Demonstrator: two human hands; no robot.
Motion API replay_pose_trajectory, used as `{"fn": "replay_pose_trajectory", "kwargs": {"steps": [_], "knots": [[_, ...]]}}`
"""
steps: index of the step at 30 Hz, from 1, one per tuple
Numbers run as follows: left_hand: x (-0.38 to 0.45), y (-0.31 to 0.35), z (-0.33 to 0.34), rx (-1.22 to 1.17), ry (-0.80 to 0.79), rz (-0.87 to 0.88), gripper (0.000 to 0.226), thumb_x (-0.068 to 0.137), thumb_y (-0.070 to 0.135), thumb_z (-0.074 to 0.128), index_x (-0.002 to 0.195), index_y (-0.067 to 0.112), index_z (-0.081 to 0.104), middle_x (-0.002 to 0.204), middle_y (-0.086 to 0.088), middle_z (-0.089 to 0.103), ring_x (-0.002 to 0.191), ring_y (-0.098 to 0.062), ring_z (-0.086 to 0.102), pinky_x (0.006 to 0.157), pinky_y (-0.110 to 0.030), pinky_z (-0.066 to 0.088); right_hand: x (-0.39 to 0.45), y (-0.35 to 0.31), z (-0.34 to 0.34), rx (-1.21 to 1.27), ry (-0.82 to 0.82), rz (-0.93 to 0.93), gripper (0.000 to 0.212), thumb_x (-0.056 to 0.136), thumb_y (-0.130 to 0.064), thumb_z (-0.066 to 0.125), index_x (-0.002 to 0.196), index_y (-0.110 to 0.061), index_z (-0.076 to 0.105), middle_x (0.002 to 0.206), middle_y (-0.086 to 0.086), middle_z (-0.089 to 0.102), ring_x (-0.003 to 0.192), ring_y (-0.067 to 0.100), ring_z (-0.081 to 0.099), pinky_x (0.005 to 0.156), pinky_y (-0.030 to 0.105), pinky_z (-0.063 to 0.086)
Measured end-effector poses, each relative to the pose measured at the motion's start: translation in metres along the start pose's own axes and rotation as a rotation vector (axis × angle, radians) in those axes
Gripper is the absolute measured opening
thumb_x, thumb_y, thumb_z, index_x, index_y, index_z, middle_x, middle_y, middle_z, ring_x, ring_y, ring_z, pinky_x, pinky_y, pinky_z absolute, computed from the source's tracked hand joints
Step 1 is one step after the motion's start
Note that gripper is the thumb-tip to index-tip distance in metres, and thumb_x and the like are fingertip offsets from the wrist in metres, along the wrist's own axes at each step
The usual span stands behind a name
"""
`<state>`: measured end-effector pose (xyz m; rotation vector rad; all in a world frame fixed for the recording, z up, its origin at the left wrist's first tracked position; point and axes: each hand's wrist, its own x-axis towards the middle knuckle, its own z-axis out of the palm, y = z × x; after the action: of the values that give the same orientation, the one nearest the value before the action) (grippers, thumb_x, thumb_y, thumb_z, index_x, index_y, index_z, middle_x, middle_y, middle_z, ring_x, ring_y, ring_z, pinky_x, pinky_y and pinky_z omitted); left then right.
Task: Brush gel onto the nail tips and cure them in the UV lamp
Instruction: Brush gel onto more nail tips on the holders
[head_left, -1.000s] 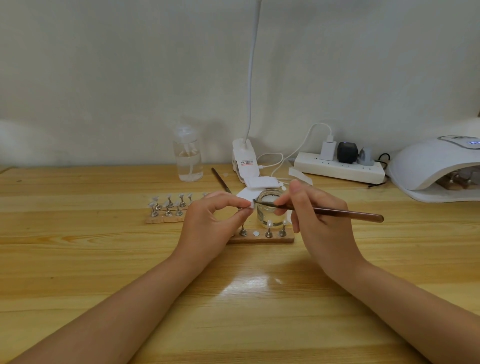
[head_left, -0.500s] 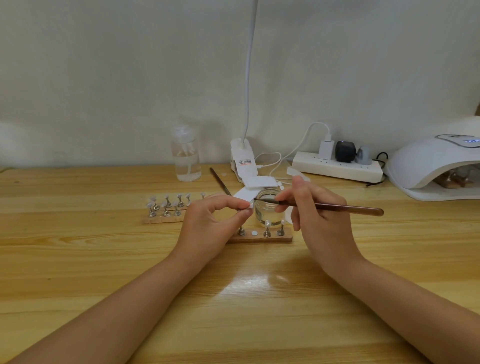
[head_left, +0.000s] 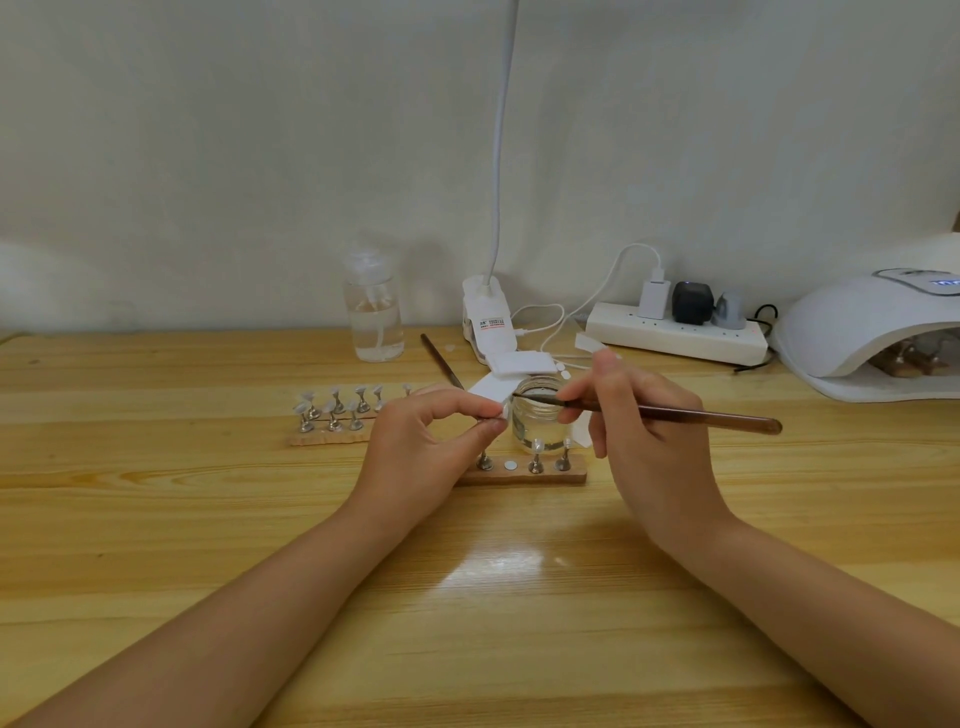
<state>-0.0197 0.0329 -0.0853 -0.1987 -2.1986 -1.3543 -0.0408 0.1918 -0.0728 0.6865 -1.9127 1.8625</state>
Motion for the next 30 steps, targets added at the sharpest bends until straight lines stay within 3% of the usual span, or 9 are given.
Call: {"fn": "replay_pose_trajectory", "kwargs": {"steps": [7, 14, 22, 30], "knots": [[-0.0003, 0.0001, 0.0004, 0.001, 0.008, 0.012, 0.021, 0.071, 0.009, 0.075, 0.073, 0.029, 0.068, 0.076, 0.012, 0.067, 0.079, 0.005, 0.06, 0.077, -0.006, 0.042, -0.0045, -0.0025, 0.0024, 0.031, -0.043, -0.013, 0.037, 0.083, -0.037, 0.045, 0.066, -0.014, 0.068, 0.052, -0.006, 0.062, 0.046, 0.0, 0.054, 0.051, 0.009, 0.04], [-0.0003, 0.001, -0.0002, 0.01, 0.008, 0.006, 0.021, 0.071, 0.011, 0.075, 0.072, 0.031, 0.067, 0.075, 0.012, 0.066, 0.079, 0.006, 0.059, 0.077, -0.005, 0.04, -0.0022, -0.0011, 0.0008, 0.043, 0.01, -0.022, 0.037, 0.087, -0.036, 0.044, 0.066, -0.015, 0.067, 0.053, -0.003, 0.062, 0.047, 0.0, 0.054, 0.054, 0.009, 0.04], [-0.0012, 0.0023, -0.0007, 0.004, 0.005, -0.023, 0.019, 0.072, 0.012, 0.074, 0.073, 0.03, 0.068, 0.077, 0.01, 0.067, 0.08, 0.0, 0.06, 0.082, -0.021, 0.047, -0.0047, -0.0012, 0.0037, 0.001, -0.037, -0.018, 0.037, 0.083, -0.039, 0.043, 0.068, -0.015, 0.067, 0.056, -0.007, 0.062, 0.049, -0.002, 0.055, 0.055, 0.01, 0.042], [-0.0007, 0.001, -0.0001, 0.018, 0.005, -0.003, 0.021, 0.071, 0.012, 0.074, 0.072, 0.032, 0.067, 0.076, 0.012, 0.066, 0.081, 0.002, 0.06, 0.078, -0.006, 0.041, -0.004, 0.0002, 0.0017, 0.034, 0.007, -0.048, 0.038, 0.091, -0.034, 0.045, 0.065, -0.016, 0.066, 0.053, -0.004, 0.061, 0.046, 0.001, 0.054, 0.052, 0.009, 0.039]]}}
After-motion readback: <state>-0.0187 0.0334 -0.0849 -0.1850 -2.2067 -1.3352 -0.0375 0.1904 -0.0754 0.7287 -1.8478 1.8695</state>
